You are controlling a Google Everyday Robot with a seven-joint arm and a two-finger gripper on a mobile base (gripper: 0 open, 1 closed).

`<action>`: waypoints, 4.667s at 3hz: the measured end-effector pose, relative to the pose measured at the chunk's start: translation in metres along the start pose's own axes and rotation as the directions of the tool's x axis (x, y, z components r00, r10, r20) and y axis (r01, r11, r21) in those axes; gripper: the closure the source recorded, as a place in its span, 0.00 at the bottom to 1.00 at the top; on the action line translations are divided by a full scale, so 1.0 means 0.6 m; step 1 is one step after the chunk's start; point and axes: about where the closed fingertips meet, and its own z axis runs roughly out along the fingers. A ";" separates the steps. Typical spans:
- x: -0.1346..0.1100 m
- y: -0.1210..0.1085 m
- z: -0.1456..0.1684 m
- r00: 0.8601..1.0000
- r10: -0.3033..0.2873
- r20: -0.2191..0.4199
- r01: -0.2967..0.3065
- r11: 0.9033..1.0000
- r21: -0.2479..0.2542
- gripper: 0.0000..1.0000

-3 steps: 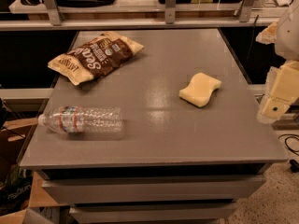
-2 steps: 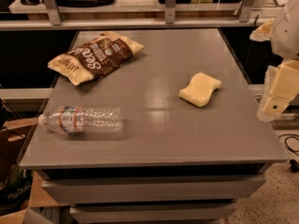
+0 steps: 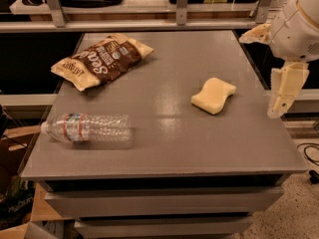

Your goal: Move sponge near brown chip bag

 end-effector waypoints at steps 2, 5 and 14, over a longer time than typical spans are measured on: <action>-0.003 -0.034 0.084 0.959 -0.264 0.102 0.270 0.962 -0.051 0.00; 0.006 -0.050 0.198 0.916 -0.385 0.114 0.400 0.900 -0.173 0.00; -0.042 -0.163 0.126 0.886 -0.462 0.031 0.463 0.885 -0.056 1.00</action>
Offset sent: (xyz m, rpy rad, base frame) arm 0.0454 0.0230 -0.0684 0.0055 0.0085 0.4516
